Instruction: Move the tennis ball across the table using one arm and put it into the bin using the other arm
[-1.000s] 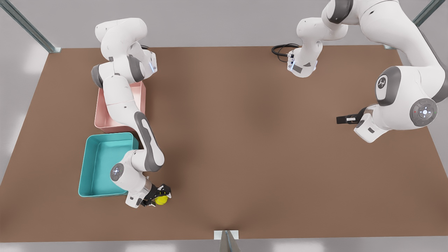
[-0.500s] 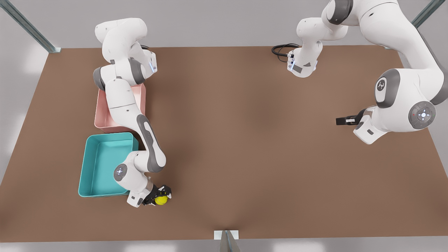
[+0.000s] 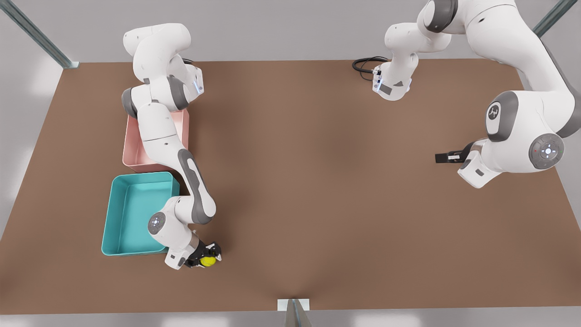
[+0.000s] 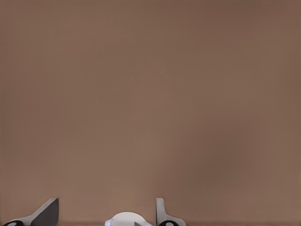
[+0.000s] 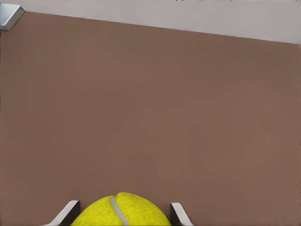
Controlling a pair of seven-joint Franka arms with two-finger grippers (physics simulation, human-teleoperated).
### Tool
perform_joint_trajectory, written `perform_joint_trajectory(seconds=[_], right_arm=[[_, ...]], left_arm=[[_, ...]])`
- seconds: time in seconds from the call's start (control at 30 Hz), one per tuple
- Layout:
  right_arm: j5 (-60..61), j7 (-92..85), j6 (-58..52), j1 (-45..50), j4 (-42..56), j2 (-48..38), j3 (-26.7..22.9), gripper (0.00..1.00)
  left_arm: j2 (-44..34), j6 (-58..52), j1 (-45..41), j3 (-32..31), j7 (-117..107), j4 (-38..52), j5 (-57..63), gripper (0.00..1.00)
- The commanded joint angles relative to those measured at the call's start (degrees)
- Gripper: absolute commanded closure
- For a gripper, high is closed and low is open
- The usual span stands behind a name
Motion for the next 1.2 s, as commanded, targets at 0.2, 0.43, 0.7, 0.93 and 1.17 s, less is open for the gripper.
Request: perform_joint_trajectory(seconds=[0.2,0.43,0.7,0.93,1.17], right_arm=[[-0.5,2.1,-0.6,0.0,0.4,-1.1,0.2,0.39],[-0.9,-1.6,-10.2,-2.2,-0.3,-7.0,-0.1,0.39],[-11.3,-13.9,-22.3,-12.9,-22.0,-27.3,-0.3,0.38],[-16.2,-16.9,-22.5,-17.0,-36.3,-32.7,-1.6,0.0],[-18.8,6.4,-49.2,-15.9,-18.7,-31.1,-1.7,0.0]], left_arm=[[0.2,0.0,0.0,0.0,-0.1,0.0,0.0,0.0],[0.2,-0.1,0.0,0.0,-0.1,0.0,0.0,0.0],[0.2,-0.1,-0.1,0.0,-0.2,0.0,-0.1,0.0],[0.4,-0.4,0.0,0.0,-0.2,0.0,-0.1,0.0],[0.3,-0.9,-0.1,0.0,-0.4,0.0,-0.1,0.0]])
